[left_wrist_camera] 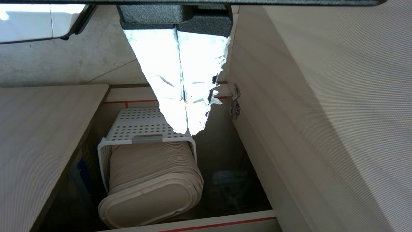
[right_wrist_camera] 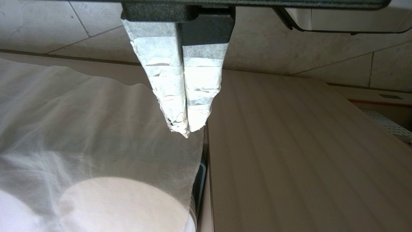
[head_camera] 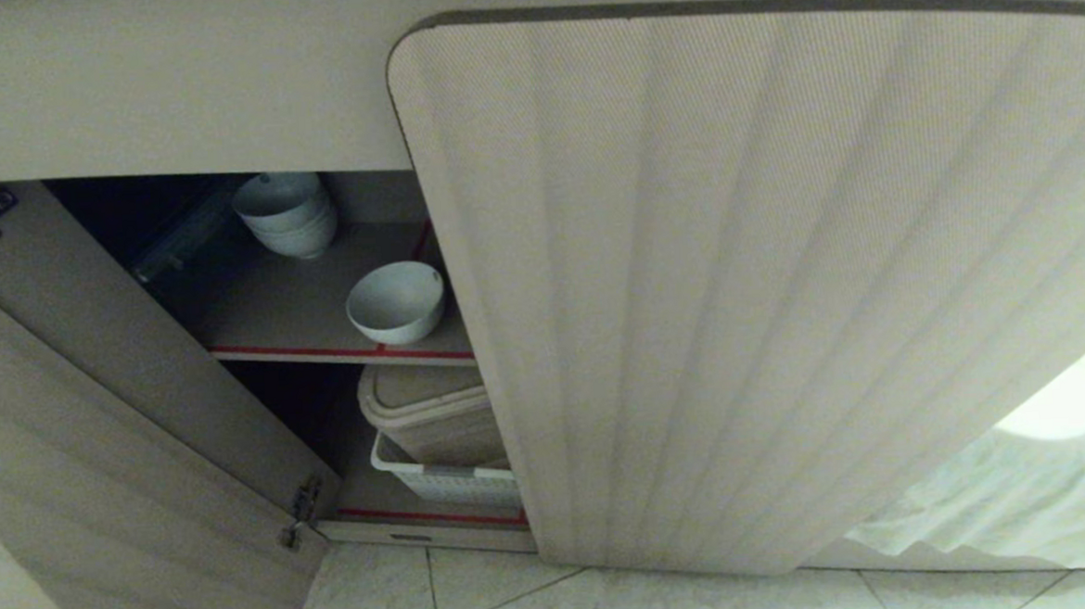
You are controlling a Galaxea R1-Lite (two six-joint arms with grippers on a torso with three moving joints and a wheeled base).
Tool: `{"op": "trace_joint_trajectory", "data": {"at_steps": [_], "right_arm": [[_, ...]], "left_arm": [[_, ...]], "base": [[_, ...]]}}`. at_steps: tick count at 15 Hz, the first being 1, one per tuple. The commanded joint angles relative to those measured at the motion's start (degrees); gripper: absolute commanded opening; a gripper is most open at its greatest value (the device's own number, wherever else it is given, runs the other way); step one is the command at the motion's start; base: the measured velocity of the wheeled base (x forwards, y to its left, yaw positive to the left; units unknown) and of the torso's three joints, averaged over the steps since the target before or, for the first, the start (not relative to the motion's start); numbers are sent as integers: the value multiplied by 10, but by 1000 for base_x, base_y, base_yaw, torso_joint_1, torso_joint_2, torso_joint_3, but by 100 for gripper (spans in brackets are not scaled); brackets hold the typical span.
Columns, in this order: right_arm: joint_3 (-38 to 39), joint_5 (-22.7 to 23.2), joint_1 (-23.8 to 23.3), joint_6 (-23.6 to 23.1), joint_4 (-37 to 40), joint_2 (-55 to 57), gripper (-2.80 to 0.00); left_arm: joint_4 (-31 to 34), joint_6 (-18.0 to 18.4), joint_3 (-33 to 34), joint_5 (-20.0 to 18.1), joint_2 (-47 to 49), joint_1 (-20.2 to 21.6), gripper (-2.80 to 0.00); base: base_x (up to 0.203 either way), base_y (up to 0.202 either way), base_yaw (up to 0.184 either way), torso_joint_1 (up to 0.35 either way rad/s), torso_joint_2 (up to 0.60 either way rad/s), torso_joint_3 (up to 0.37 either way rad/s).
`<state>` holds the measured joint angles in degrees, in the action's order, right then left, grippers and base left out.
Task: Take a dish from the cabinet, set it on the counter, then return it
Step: Close the cabinet door
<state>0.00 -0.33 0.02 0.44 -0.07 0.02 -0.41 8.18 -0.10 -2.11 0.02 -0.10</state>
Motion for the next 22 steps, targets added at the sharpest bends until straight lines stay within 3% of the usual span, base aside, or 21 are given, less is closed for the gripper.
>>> {"op": "trace_joint_trajectory", "data": {"at_steps": [1,22], "right_arm": [[0,0,0,0,1,0,-280],[0,0,1,0,1,0,-280]], "left_arm": [[0,1,0,0,0,0,-280],[0,1,0,0,0,0,-280]], "base": [[0,0,0,0,0,0],[0,0,0,0,0,0]]}}
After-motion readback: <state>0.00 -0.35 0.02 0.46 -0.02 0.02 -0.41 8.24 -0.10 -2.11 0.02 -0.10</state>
